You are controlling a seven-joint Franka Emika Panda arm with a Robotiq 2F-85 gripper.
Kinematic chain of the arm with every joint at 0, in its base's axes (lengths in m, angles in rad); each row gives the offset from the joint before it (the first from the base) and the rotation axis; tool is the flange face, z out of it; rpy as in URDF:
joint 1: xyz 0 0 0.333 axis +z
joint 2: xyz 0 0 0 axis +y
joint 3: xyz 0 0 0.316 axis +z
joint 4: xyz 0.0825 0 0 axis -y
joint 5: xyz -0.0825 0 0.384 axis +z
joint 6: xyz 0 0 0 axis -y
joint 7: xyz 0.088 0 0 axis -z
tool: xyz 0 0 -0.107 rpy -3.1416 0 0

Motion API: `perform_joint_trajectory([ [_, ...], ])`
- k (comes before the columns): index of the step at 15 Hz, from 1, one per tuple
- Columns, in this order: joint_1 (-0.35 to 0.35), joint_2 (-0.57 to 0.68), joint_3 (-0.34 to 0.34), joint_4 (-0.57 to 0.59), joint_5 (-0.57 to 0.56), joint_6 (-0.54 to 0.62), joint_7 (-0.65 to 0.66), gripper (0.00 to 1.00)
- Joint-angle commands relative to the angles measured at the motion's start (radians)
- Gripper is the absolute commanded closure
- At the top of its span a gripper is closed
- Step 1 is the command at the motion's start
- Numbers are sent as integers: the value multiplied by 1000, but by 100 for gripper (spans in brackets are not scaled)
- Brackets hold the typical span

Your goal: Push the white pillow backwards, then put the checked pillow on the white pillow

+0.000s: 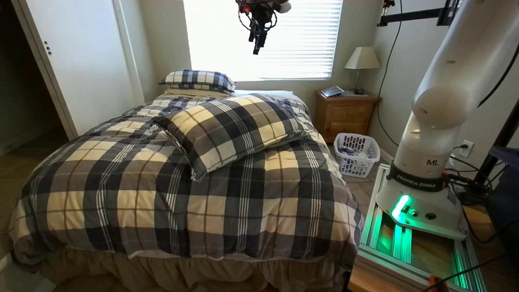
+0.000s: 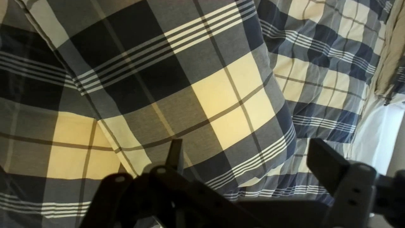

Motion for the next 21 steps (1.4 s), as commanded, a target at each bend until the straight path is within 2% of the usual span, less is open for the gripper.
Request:
perform_joint_trajectory([
  [1,-7,-87,1,-98,20,-14,2,0],
  [6,-30,-156,7,-183,13,-37,22,0],
  [14,-126,-259,13,-290,-39,-80,70,0],
  [16,-145,-284,11,-320,-42,-38,68,0],
  [17,-132,-229,7,-264,-8,-73,27,0],
  [21,-144,-255,9,-287,-11,-67,29,0],
])
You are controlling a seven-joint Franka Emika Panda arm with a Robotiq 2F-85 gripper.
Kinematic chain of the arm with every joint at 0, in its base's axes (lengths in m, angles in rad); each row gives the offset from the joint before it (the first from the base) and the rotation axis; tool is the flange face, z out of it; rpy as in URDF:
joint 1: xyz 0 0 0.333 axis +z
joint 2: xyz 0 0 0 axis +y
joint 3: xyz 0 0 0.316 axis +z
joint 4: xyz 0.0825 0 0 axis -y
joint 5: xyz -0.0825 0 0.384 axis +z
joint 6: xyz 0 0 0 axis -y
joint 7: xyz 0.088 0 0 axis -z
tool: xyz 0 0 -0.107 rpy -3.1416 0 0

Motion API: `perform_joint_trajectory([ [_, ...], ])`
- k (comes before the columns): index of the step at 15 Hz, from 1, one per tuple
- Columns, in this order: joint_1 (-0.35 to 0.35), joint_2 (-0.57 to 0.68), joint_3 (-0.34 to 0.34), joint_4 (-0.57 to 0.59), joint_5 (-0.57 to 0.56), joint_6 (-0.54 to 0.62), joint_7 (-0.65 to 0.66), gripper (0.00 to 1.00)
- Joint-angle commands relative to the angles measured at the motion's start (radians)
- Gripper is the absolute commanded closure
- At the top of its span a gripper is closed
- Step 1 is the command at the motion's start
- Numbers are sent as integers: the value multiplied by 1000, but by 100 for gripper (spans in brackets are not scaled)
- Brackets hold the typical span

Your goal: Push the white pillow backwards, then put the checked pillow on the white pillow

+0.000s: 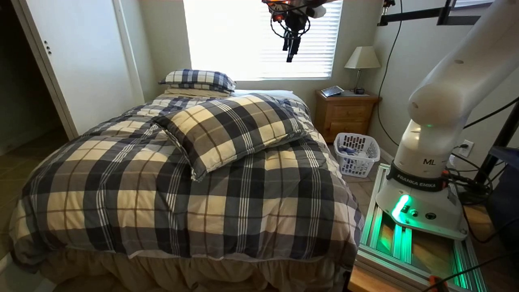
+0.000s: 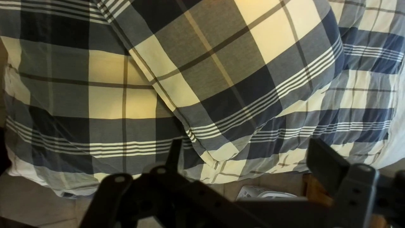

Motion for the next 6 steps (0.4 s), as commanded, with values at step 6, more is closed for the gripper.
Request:
perform_joint_trajectory([
  [6,-9,0,8,-3,5,2,-2,0],
])
